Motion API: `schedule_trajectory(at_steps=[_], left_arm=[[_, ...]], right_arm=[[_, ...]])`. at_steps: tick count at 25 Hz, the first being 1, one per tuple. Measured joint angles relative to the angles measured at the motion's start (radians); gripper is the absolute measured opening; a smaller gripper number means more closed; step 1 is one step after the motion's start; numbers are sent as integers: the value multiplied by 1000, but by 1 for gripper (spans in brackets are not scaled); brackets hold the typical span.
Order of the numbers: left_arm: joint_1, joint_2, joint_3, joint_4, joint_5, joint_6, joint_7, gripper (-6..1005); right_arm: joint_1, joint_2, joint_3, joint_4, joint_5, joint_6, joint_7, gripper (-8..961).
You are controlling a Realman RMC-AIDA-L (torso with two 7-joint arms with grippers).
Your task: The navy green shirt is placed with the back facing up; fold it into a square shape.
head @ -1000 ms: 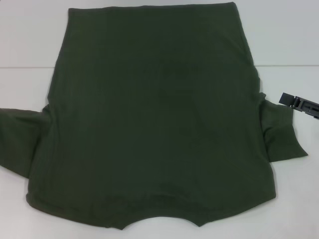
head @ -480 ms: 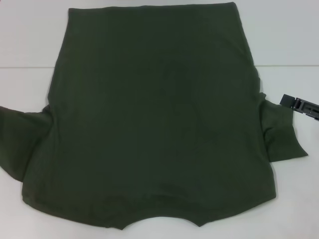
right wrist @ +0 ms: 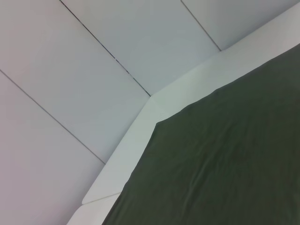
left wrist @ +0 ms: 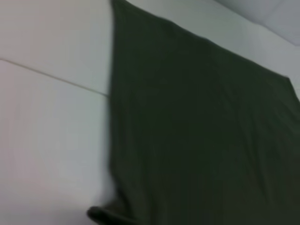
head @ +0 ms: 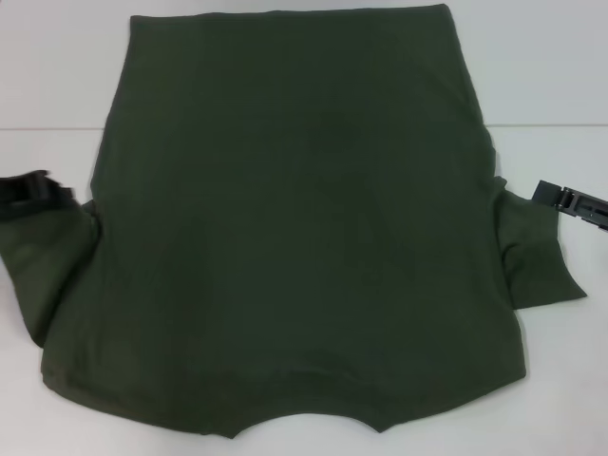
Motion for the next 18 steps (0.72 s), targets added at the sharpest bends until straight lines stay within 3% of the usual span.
schedule_trajectory(at_steps=[2,12,18], left_arm=[[-21,-8,63,-5,0,6,-42,27],[-83,-67,112,-25,56,-13,-53,37],[-134,-71,140,-120,73,-61,-21,42]], right_arm=[[0,0,0,0,0,0,0,913],[-1,0,1,0,0,-1,0,913],[-3,0,2,1,0,0,0,913]])
